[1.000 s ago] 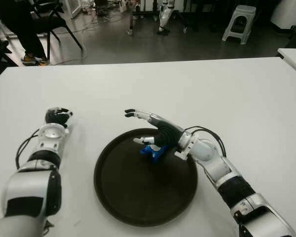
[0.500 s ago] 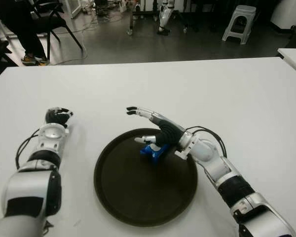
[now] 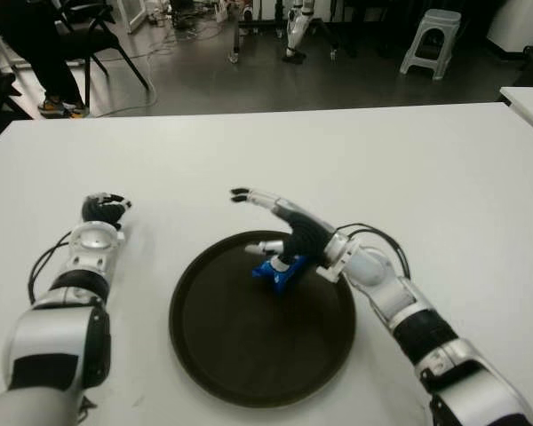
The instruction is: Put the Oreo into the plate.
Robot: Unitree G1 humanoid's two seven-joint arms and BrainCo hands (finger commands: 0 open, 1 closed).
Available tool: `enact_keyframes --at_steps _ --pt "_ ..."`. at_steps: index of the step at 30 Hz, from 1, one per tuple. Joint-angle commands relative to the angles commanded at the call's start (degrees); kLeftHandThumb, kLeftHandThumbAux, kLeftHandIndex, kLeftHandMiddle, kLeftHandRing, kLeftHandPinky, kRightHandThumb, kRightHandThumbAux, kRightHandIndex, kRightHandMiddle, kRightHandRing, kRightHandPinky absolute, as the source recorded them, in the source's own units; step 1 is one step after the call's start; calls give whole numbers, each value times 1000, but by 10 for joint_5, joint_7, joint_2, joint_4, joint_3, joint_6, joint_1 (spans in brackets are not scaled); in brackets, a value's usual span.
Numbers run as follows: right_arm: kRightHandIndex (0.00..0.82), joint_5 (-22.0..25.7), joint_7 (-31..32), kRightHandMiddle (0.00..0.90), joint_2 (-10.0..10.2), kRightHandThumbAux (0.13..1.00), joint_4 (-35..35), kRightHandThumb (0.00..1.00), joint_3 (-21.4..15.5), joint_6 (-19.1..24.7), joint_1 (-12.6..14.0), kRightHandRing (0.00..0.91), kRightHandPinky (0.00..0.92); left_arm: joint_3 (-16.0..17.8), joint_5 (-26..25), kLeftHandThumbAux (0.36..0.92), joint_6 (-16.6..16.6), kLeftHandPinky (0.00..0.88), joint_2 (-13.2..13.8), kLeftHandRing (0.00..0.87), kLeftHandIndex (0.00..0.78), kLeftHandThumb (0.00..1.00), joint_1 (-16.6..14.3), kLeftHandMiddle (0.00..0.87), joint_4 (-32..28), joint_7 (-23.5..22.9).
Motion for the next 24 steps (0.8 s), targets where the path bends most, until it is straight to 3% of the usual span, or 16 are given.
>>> enact_keyframes --at_steps 5,8,15,19,24 --pt "0 -23 -75 0 -17 402 69 337 -18 -12 -29 0 0 -1 0 720 -1 210 -1 207 399 680 0 187 -1 0" --pt "0 -59 -181 0 -30 408 120 361 -26 5 -46 0 0 -2 1 721 2 209 -1 203 399 679 -1 179 0 -1" --pt "0 -101 -390 0 -25 484 225 343 -28 56 -89 0 0 -5 2 722 6 224 -2 207 399 679 -3 171 0 0" --pt "0 -81 -442 0 -32 551 276 298 -52 87 -109 0 3 -4 0 721 3 248 -2 225 401 683 -3 189 -1 -2" --pt "0 -54 -438 0 -51 620 323 252 -82 118 -127 0 2 -9 4 720 3 249 -1 233 402 683 -2 199 0 -1"
